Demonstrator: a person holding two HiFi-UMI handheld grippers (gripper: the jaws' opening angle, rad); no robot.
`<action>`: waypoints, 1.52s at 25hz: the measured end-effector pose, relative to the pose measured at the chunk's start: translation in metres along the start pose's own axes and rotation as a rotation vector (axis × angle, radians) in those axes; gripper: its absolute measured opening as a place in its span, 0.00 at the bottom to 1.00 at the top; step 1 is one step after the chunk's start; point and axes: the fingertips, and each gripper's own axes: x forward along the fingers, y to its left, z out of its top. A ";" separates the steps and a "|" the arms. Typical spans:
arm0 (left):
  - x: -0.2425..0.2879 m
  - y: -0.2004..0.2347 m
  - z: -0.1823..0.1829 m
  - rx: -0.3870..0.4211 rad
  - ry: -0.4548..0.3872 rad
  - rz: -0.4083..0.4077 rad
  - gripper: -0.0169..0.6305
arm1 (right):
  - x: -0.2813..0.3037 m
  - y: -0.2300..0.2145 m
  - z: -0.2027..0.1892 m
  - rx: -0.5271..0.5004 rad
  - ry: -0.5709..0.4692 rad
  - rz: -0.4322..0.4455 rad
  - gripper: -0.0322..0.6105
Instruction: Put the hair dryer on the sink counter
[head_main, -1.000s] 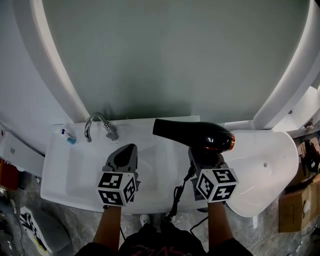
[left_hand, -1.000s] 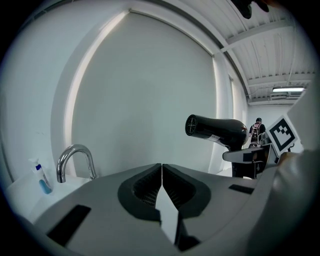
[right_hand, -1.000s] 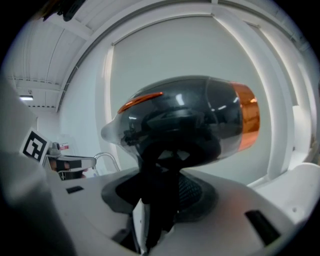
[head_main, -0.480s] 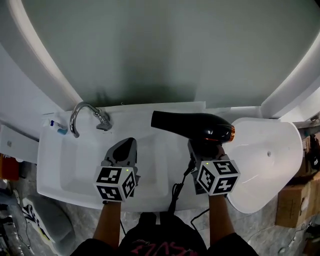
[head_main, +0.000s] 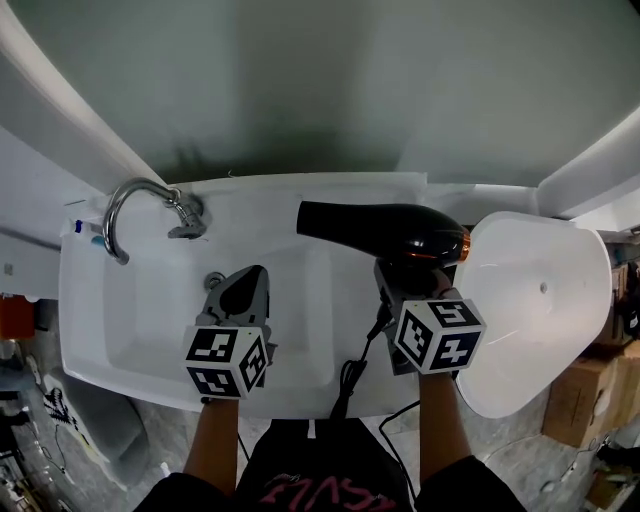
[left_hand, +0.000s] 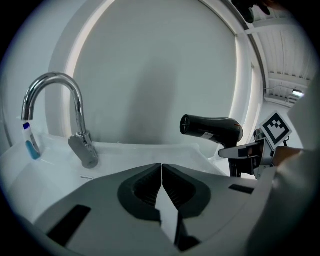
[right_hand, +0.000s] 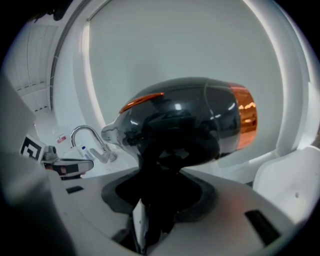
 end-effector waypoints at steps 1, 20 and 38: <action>0.004 0.001 -0.006 -0.005 0.010 0.002 0.04 | 0.005 -0.003 -0.004 0.003 0.013 0.000 0.33; 0.036 0.020 -0.066 -0.058 0.107 0.050 0.04 | 0.063 -0.026 -0.065 0.047 0.162 -0.003 0.32; 0.030 0.024 -0.088 -0.057 0.146 0.073 0.04 | 0.078 -0.043 -0.078 0.107 0.175 -0.035 0.32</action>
